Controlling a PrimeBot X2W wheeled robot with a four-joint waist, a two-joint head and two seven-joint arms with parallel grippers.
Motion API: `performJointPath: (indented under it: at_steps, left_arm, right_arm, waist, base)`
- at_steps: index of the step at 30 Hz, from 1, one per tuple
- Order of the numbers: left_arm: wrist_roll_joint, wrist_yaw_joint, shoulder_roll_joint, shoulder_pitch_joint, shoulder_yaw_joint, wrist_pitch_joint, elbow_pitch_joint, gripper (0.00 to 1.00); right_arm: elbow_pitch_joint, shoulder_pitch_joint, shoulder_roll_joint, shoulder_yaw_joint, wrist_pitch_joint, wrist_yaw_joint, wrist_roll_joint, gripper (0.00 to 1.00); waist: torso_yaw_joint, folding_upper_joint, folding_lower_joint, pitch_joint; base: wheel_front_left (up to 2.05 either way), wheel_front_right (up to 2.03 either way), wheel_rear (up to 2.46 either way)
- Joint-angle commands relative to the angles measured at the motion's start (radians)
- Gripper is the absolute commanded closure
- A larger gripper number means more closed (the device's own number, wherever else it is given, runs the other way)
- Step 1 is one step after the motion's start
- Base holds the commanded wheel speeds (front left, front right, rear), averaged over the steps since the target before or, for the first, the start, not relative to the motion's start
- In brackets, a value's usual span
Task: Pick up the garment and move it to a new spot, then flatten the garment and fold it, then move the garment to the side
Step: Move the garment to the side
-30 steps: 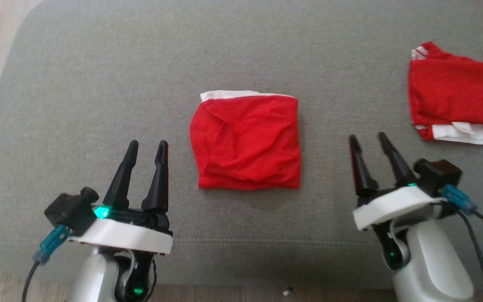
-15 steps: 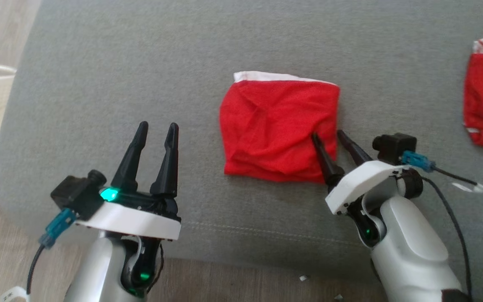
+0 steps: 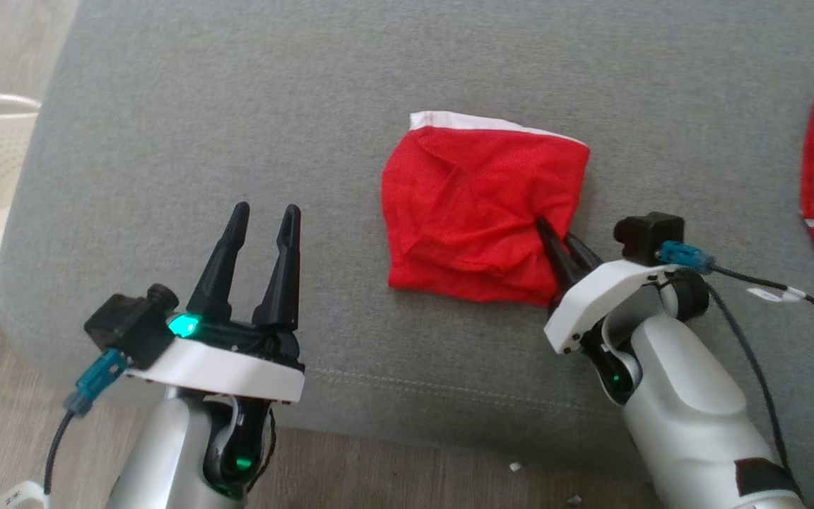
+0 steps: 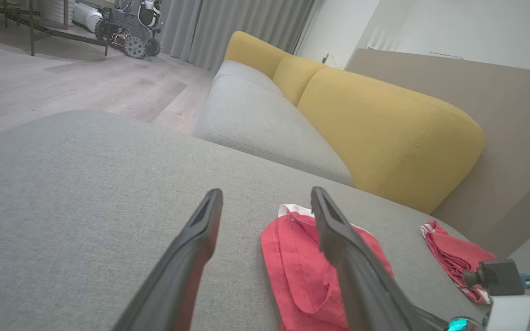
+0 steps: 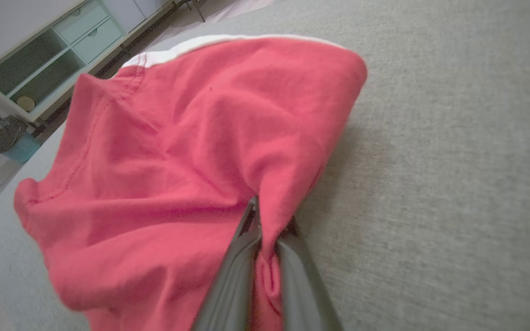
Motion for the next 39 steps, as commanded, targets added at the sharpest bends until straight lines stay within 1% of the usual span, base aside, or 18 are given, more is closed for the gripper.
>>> performJointPath:
  at_steps: [1,7,13,15,17,18,20,23,26,27,29,31,35,39]
  left_arm:
    - [-0.001,-0.006,0.008,-0.033,0.03,-0.012,-0.03,0.0]
    - [0.006,-0.006,0.008,-0.033,0.029,-0.012,-0.033,0.0]
    - [0.027,-0.006,0.008,-0.044,0.021,-0.012,-0.04,0.0]
    - [0.026,-0.006,0.008,-0.057,0.021,-0.012,-0.047,0.0]
    - [-0.002,-0.006,0.008,-0.068,0.029,-0.012,-0.055,0.0]
    - [-0.002,-0.006,0.008,-0.068,0.029,-0.012,-0.055,0.0]
    - [-0.001,-0.006,0.008,-0.086,0.026,-0.012,-0.062,0.0]
    - [0.018,-0.006,0.008,-0.123,0.01,-0.012,-0.067,0.0]
    - [0.032,-0.006,0.008,-0.155,0.005,-0.012,-0.071,0.0]
    - [0.038,-0.006,0.008,-0.179,0.001,-0.012,-0.075,0.0]
    - [0.042,-0.006,0.014,-0.209,-0.011,-0.012,-0.078,0.0]
    - [0.044,-0.006,0.024,-0.225,-0.015,-0.012,-0.082,0.0]
    - [0.047,-0.006,0.043,-0.254,-0.013,-0.012,-0.091,0.0]
    - [0.046,-0.006,0.056,-0.277,-0.011,-0.012,-0.089,0.0]
  right_arm:
    - [-0.016,-0.017,0.006,0.034,-0.019,0.006,-0.021,1.0]
    - [-0.016,-0.057,-0.038,0.097,-0.073,0.006,-0.099,1.0]
    - [-0.07,-0.118,-0.117,0.161,-0.093,0.006,-0.154,1.0]
    - [-0.096,-0.144,-0.153,0.183,-0.086,0.006,-0.155,1.0]
    - [-0.122,-0.172,-0.193,0.213,-0.074,0.006,-0.157,1.0]
    - [-0.122,-0.172,-0.193,0.213,-0.074,0.006,-0.157,1.0]
    - [-0.147,-0.198,-0.228,0.25,-0.056,0.006,-0.142,1.0]
    - [-0.172,-0.25,-0.298,0.292,-0.034,0.006,-0.121,1.0]
    - [-0.186,-0.299,-0.352,0.318,-0.014,0.006,-0.086,1.0]
    - [-0.194,-0.333,-0.391,0.333,-0.004,0.006,-0.07,1.0]
    - [-0.203,-0.375,-0.44,0.338,0.001,0.006,-0.043,1.0]
    - [-0.207,-0.397,-0.462,0.333,0.007,0.006,-0.024,1.0]
    - [-0.208,-0.432,-0.498,0.295,0.016,0.006,0.001,1.0]
    - [-0.213,-0.441,-0.52,0.268,0.024,0.006,0.008,1.0]
  waist:
    - [-0.012,0.0,0.0,-0.006]
    - [-0.067,0.0,0.0,-0.034]
    - [-0.152,0.0,0.0,-0.039]
    - [-0.185,0.0,0.0,-0.031]
    - [-0.222,0.0,0.0,-0.017]
    - [-0.222,0.0,0.0,-0.017]
    - [-0.259,0.0,0.0,0.004]
    - [-0.305,0.0,0.0,0.04]
    - [-0.347,0.0,0.0,0.075]
    - [-0.369,0.0,0.0,0.104]
    - [-0.393,0.0,0.0,0.141]
    - [-0.41,0.0,0.0,0.169]
    - [-0.438,0.0,0.0,0.217]
    - [-0.46,0.0,0.0,0.25]
  base:
    - [0.0,0.0,0.0]
    - [0.0,0.0,0.0]
    - [0.0,0.0,0.0]
    - [0.0,0.0,0.0]
    - [0.0,0.0,0.0]
    - [0.0,0.0,0.0]
    - [0.0,0.0,0.0]
    - [0.0,0.0,0.0]
    - [0.0,0.0,0.0]
    - [0.0,0.0,0.0]
    - [0.0,0.0,0.0]
    - [0.0,0.0,0.0]
    - [0.0,0.0,0.0]
    - [0.0,0.0,0.0]
